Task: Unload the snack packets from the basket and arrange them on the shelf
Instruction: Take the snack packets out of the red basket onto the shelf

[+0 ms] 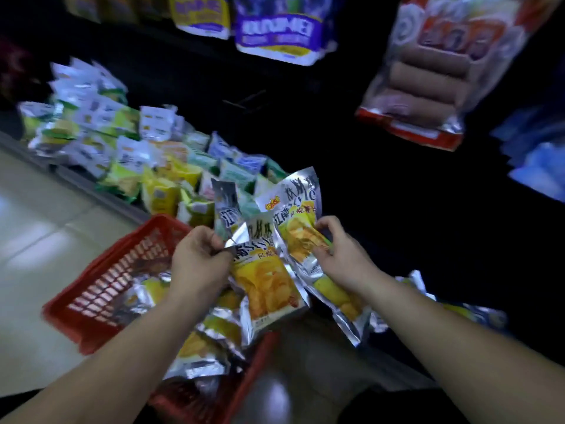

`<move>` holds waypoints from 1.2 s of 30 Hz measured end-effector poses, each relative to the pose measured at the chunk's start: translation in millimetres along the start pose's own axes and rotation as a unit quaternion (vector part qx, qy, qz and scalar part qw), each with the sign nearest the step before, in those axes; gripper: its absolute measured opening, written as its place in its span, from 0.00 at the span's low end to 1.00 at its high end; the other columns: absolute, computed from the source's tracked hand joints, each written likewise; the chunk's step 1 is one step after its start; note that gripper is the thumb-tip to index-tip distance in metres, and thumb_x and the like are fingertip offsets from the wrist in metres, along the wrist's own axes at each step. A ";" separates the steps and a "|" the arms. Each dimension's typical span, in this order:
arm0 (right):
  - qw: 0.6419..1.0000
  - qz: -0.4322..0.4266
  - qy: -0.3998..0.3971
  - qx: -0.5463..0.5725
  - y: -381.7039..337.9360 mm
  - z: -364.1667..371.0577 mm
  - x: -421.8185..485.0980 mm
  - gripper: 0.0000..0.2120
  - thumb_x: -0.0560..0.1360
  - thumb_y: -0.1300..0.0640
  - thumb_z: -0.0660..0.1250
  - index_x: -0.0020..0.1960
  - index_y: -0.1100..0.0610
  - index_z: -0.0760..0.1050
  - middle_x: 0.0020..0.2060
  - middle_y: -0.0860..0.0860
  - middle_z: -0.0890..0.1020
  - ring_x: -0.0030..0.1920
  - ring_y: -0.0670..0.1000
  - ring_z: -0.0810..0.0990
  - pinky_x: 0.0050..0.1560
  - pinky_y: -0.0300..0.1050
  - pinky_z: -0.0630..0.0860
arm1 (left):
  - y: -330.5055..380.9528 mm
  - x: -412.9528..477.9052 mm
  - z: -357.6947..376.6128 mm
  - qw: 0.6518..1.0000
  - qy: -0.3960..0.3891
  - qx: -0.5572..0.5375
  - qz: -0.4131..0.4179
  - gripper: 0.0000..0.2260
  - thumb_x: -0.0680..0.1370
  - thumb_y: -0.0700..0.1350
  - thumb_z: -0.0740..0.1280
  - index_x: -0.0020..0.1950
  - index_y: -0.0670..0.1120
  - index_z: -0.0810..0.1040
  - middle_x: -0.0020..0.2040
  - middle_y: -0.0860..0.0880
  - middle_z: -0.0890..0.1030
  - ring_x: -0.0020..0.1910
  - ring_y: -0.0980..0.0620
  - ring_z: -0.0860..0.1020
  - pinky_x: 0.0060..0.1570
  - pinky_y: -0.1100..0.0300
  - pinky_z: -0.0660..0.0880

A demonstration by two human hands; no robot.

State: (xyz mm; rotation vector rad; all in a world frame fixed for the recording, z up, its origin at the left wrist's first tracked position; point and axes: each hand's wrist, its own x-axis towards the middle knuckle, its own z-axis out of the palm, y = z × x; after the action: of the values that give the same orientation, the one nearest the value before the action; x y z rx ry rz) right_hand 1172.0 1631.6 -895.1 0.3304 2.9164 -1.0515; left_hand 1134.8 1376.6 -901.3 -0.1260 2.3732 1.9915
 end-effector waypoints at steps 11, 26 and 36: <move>0.945 0.275 0.120 0.128 208.8 -81.8 -83.0 0.14 0.82 0.58 0.62 0.60 0.43 0.62 0.47 0.51 0.79 0.33 0.50 0.75 0.31 0.42 0.68 | -13.0 -58.3 208.5 0.991 -0.126 0.037 -0.029 0.13 0.75 0.32 0.70 0.42 0.46 0.70 0.32 0.45 0.74 0.29 0.50 0.71 0.27 0.61 0.69; 0.872 0.405 0.207 0.180 291.2 -117.1 -101.5 0.19 0.80 0.51 0.64 0.70 0.44 0.72 0.62 0.50 0.79 0.55 0.53 0.80 0.57 0.46 0.77 | -52.5 -82.5 355.8 0.911 -0.283 -0.025 -0.299 0.24 0.64 0.41 0.80 0.58 0.43 0.79 0.51 0.42 0.86 0.35 0.51 0.84 0.44 0.51 0.78; 0.966 0.248 -0.001 0.069 201.6 -88.4 -78.0 0.16 0.77 0.45 0.67 0.64 0.45 0.77 0.53 0.47 0.82 0.52 0.50 0.82 0.59 0.51 0.79 | -57.6 -97.5 268.1 0.930 -0.263 0.016 -0.256 0.15 0.74 0.32 0.73 0.57 0.45 0.79 0.46 0.46 0.86 0.46 0.47 0.83 0.43 0.52 0.81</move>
State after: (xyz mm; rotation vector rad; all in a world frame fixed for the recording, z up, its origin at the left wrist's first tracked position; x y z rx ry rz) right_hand 1294.2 1824.0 -946.2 0.9961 2.5429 -1.1535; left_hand 1231.4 1634.1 -996.5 -0.1646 1.7986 1.5025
